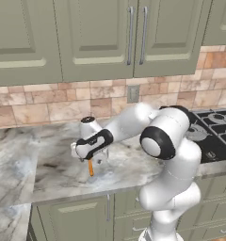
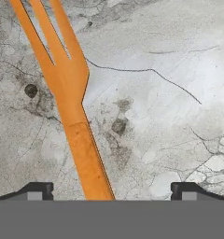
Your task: Take the fork and place it on the left side of the plate. Then take the spoon and place it on the right side of the plate. Make sure they're directly next to the plate.
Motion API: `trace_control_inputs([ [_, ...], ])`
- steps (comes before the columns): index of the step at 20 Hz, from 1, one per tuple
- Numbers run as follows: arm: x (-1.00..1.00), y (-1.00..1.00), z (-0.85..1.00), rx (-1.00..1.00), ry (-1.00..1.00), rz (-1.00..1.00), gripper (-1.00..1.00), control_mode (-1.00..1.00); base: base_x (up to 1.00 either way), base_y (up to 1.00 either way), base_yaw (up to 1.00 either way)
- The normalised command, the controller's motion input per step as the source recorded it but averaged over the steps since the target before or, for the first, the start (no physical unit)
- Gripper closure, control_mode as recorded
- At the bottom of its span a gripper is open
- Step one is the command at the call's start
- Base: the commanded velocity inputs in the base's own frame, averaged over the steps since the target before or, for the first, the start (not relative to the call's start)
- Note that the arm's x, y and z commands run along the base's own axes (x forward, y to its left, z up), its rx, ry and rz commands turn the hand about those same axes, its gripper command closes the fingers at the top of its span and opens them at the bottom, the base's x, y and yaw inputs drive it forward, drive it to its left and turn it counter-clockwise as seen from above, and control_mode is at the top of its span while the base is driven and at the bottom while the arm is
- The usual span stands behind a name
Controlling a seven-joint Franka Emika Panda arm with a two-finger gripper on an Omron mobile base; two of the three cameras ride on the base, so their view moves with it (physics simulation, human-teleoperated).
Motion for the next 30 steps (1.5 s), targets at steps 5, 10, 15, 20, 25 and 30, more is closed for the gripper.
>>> trace_control_inputs([
  [5, 0.18, 0.08, -0.30, -0.08, 0.00, 0.00, -1.00, -1.00, 0.00, 0.00, 0.00],
  [10, 0.06, -0.01, -0.30, -0.10, 0.01, 0.00, 1.00, -1.00, 0.00, 0.00, 0.00],
  [15, -0.12, -0.18, -0.36, -0.03, 0.06, 0.00, 1.00, -1.00, 0.00, 0.00, 0.00],
  [20, -0.43, -0.40, 0.05, 0.10, 0.00, 0.00, 1.00, -1.00, 0.00, 0.00, 0.00],
  [25, -0.59, -0.55, 0.32, 0.11, -0.02, 0.00, 1.00, -1.00, 0.00, 0.00, 0.00],
  [30, -0.58, -0.65, 0.36, 0.15, -0.21, 0.02, 1.00, -1.00, 0.00, 0.00, 0.00],
])
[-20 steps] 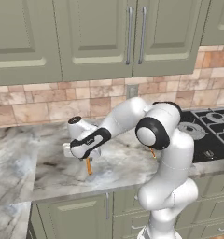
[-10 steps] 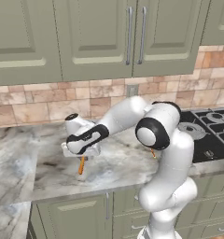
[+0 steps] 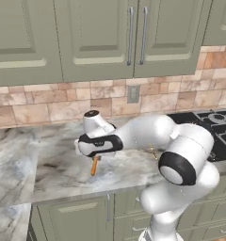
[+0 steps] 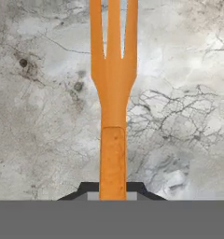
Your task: Take the fork and place it on the left side of the plate. Then take the spoon and place it on the right side of the plate. Make sure they're directly next to the plate.
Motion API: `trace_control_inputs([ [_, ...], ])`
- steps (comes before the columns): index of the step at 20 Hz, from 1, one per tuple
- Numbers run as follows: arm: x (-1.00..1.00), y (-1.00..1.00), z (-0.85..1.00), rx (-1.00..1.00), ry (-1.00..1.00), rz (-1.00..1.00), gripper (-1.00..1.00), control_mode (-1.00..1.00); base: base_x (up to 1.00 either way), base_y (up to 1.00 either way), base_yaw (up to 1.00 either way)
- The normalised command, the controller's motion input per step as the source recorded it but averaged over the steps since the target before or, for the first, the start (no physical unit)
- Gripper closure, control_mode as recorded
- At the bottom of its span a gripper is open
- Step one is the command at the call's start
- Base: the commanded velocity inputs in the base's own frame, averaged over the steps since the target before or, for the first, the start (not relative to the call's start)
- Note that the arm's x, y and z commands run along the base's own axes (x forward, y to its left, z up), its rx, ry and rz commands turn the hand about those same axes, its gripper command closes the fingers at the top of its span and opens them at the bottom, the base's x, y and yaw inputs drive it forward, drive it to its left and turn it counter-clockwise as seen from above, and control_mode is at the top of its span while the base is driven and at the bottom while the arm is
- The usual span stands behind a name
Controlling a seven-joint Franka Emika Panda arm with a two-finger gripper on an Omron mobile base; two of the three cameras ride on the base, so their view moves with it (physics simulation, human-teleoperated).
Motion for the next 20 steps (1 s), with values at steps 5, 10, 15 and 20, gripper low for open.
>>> trace_control_inputs([
  [5, -0.54, -0.54, 0.54, 0.09, -0.16, 0.09, 1.00, -1.00, 0.00, 0.00, 0.00],
  [10, -0.60, -0.39, 0.68, 0.03, -0.07, 0.15, 1.00, -1.00, 0.00, 0.00, 0.00],
  [15, -0.57, -0.32, 0.72, 0.00, -0.01, 0.19, 1.00, -1.00, 0.00, 0.00, 0.00],
  [20, -0.56, -0.29, 0.71, 0.00, -0.01, 0.20, 1.00, -1.00, 0.00, 0.00, 0.00],
])
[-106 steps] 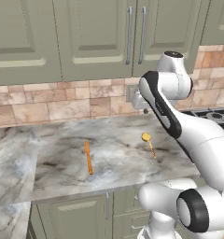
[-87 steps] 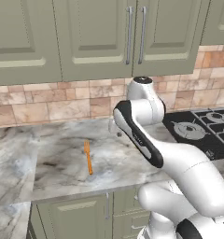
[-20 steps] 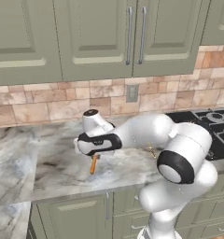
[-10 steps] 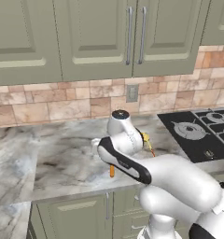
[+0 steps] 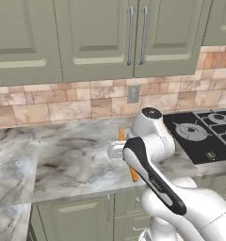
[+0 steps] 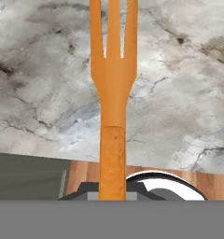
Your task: Take the fork and place it on the left side of the plate. Then take the spoon and place it on the right side of the plate. Make sure they're directly next to the plate.
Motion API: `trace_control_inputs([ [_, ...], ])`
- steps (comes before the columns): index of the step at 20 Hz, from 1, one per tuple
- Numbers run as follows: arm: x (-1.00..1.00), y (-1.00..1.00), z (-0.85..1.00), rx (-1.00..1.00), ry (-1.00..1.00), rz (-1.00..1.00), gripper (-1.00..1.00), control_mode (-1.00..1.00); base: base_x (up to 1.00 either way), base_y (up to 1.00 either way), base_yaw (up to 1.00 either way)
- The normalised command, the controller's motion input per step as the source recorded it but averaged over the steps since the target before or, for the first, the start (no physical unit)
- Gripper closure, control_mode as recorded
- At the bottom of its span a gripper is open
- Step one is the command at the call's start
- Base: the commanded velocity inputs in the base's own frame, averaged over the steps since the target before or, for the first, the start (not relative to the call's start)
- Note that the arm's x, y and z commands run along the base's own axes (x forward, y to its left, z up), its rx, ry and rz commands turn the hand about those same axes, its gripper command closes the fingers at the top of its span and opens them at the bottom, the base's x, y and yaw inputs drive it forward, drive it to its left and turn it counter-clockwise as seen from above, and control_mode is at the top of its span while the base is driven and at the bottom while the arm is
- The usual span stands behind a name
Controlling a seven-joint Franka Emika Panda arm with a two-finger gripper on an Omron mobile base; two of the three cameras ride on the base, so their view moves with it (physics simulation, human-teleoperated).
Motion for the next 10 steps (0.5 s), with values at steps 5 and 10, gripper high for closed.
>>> trace_control_inputs([
  [5, -0.43, -0.19, 0.66, 0.00, 0.00, 0.16, 1.00, -1.00, 0.00, 0.00, 0.00],
  [10, -0.23, -0.03, 0.54, 0.00, 0.02, 0.10, 1.00, -1.00, 0.00, 0.00, 0.00],
])
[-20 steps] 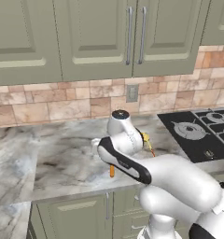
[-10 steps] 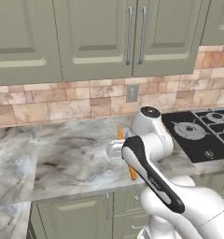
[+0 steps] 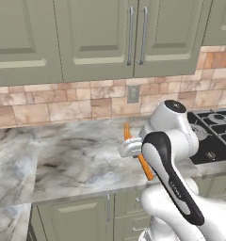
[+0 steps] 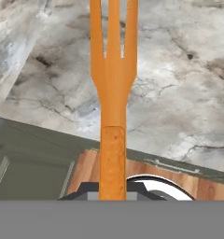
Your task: Take the fork and place it on the left side of the plate. Then take the spoon and place it on the right side of the plate. Make sure they're directly next to the plate.
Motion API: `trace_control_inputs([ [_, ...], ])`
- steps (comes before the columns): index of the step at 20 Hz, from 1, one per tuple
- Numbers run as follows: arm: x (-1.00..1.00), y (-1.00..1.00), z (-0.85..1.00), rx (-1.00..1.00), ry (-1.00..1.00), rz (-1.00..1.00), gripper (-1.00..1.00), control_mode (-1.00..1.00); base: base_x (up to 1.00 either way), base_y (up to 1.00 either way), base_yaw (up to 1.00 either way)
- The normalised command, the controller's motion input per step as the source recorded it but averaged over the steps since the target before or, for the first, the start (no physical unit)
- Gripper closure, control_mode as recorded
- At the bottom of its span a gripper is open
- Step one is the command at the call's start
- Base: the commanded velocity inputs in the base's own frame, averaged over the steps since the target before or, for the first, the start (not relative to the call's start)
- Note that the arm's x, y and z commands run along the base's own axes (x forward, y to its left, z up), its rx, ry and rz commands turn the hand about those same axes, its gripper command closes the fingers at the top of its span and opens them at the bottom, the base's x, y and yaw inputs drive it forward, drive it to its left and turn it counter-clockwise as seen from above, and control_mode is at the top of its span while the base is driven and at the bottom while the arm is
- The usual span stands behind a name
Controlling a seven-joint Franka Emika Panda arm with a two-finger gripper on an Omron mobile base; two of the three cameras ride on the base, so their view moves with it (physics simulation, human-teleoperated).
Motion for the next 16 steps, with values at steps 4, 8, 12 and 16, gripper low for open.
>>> trace_control_inputs([
  [4, 0.00, 0.03, 0.15, 0.00, 0.12, 0.01, 1.00, -1.00, 0.00, 0.00, 0.00],
  [8, 0.00, 0.00, 0.00, 0.00, 0.00, 0.00, 1.00, -1.00, 0.00, 0.00, 0.00],
  [12, 0.00, 0.00, 0.00, 0.00, 0.00, 0.00, 1.00, -1.00, 0.00, 0.00, 0.00],
  [16, 0.00, 0.00, 0.00, 0.00, 0.00, 0.00, 1.00, 1.00, 0.00, 0.00, 0.00],
])
